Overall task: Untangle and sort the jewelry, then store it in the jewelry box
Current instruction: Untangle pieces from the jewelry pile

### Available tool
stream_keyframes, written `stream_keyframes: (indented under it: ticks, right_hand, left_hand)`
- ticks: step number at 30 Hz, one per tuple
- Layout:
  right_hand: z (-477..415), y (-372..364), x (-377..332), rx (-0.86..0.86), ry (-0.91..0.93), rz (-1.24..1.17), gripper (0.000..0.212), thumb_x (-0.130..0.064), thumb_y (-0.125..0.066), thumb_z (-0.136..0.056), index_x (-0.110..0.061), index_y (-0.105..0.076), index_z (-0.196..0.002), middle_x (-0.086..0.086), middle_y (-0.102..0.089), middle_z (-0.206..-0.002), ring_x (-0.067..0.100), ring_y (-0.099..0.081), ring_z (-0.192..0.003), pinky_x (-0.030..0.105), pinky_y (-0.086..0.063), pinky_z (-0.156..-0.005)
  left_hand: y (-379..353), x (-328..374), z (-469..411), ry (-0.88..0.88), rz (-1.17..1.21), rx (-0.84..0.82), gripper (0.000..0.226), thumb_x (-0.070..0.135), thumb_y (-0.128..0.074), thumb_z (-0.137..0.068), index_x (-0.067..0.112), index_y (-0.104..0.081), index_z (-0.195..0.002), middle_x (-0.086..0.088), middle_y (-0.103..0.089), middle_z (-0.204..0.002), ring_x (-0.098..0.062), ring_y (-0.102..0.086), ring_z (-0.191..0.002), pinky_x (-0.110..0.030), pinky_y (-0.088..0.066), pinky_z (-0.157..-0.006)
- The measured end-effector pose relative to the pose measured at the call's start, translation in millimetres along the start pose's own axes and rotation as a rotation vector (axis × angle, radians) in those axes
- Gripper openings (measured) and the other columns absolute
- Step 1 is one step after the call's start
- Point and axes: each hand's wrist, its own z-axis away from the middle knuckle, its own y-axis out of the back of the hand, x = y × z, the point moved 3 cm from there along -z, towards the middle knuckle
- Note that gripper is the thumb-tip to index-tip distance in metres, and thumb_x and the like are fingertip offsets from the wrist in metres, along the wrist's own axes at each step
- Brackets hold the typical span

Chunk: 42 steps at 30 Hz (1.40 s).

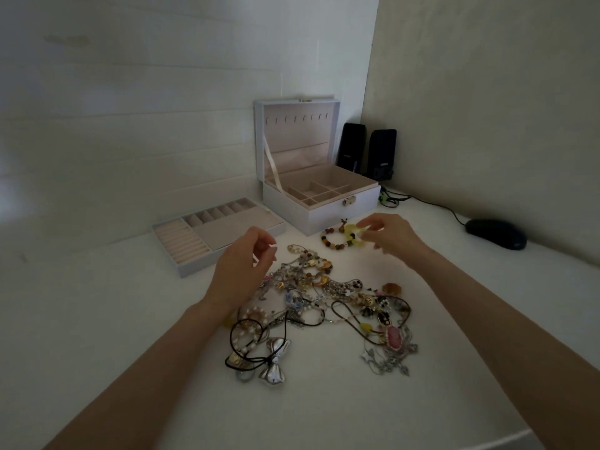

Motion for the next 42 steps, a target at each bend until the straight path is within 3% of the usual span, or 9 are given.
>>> stream_keyframes:
  ticks: [8, 12, 16, 20, 24, 29, 34, 37, 42]
  right_hand:
    - [40.8, -10.0, -38.3, -0.112, 0.170, -0.062, 0.015, -0.022, -0.065, -0.088, -0.019, -0.070, -0.102, -0.003, -0.066, -0.090, 0.005, -0.056, -0.061, 0.007, -0.039, -0.046]
    - [47.4, -26.5, -49.0, -0.125, 0.236, -0.105, 0.009, -0.024, -0.068, -0.086, -0.026, -0.070, -0.094, -0.003, -0.067, -0.085, -0.003, -0.055, -0.052, 0.009, -0.041, -0.049]
    - [50.1, -41.3, -52.2, -0.182, 0.294, -0.107, 0.013, -0.019, -0.072, -0.082, -0.030, -0.071, -0.089, -0.004, -0.068, -0.079, -0.006, -0.056, -0.055, 0.019, -0.048, -0.058]
    - [57.7, -49.1, -51.7, -0.244, 0.360, -0.089, 0.012, -0.012, -0.073, -0.081, -0.023, -0.072, -0.088, -0.008, -0.064, -0.079, -0.007, -0.053, -0.062, 0.010, -0.039, -0.059]
    - [67.4, -42.4, -46.6, -0.428, 0.398, -0.005, 0.022, -0.004, -0.071, -0.080, -0.025, -0.072, -0.083, 0.000, -0.066, -0.091, 0.008, -0.053, -0.077, 0.015, -0.038, -0.066]
    - [77.1, -35.8, -44.5, -0.608, 0.406, 0.094, 0.031, 0.001, -0.069, -0.078, -0.027, -0.072, -0.090, -0.006, -0.057, -0.095, -0.002, -0.047, -0.071, 0.014, -0.043, -0.068]
    - [74.0, -48.9, -43.6, -0.497, 0.418, 0.191, 0.015, -0.015, -0.078, -0.074, -0.025, -0.071, -0.082, -0.007, -0.052, -0.089, 0.003, -0.050, -0.078, 0.019, -0.042, -0.073]
    - [73.6, -50.2, -42.4, -0.470, 0.454, 0.231, 0.011, -0.020, -0.076, -0.076, -0.027, -0.069, -0.079, -0.003, -0.052, -0.094, 0.008, -0.050, -0.084, 0.022, -0.042, -0.075]
    - [72.0, -25.0, -46.8, -0.338, 0.422, -0.118, 0.009, -0.017, -0.071, -0.082, -0.021, -0.064, -0.081, -0.019, -0.059, -0.077, -0.002, -0.050, -0.065, 0.016, -0.043, -0.065]
  left_hand:
    - [8.8, 29.6, -15.3, 0.108, -0.088, -0.232, 0.010, 0.023, -0.067, -0.085, 0.016, -0.061, -0.089, 0.006, -0.063, -0.081, -0.004, -0.056, -0.073, -0.016, -0.043, -0.066]
    - [7.8, 35.2, -30.0, 0.120, -0.184, -0.353, 0.016, 0.025, -0.072, -0.081, 0.019, -0.058, -0.081, 0.003, -0.061, -0.079, -0.011, -0.054, -0.073, -0.027, -0.044, -0.071]
    - [-4.0, 30.4, -26.5, 0.137, -0.157, -0.402, 0.018, 0.023, -0.075, -0.079, 0.020, -0.057, -0.077, 0.004, -0.058, -0.074, -0.011, -0.051, -0.069, -0.021, -0.040, -0.062]
    - [-7.0, 24.1, -16.6, 0.156, -0.153, -0.421, 0.013, 0.022, -0.072, -0.082, 0.015, -0.061, -0.080, 0.001, -0.057, -0.072, -0.013, -0.050, -0.065, -0.023, -0.040, -0.053]
    - [5.4, 19.4, -15.4, 0.227, -0.048, -0.521, 0.018, 0.025, -0.073, -0.080, 0.015, -0.061, -0.072, 0.000, -0.056, -0.063, -0.008, -0.046, -0.055, -0.022, -0.040, -0.055]
    - [0.2, 26.4, -8.6, 0.156, -0.129, -0.693, 0.014, 0.026, -0.075, -0.079, 0.017, -0.065, -0.075, 0.006, -0.061, -0.065, 0.003, -0.050, -0.054, -0.012, -0.040, -0.057]
    - [-7.8, 37.0, -4.8, 0.117, -0.054, -0.669, 0.015, 0.027, -0.073, -0.080, 0.012, -0.068, -0.079, 0.003, -0.066, -0.070, 0.002, -0.053, -0.058, -0.010, -0.041, -0.055]
    - [-13.3, 35.4, -2.7, 0.101, -0.079, -0.640, 0.017, 0.033, -0.070, -0.082, 0.017, -0.067, -0.077, -0.005, -0.066, -0.073, -0.008, -0.055, -0.063, -0.027, -0.045, -0.061]
    - [-13.0, 50.9, -1.4, 0.181, 0.203, -0.595, 0.036, 0.050, -0.061, -0.073, 0.018, -0.066, -0.089, 0.003, -0.073, -0.082, -0.012, -0.068, -0.079, -0.023, -0.052, -0.074]
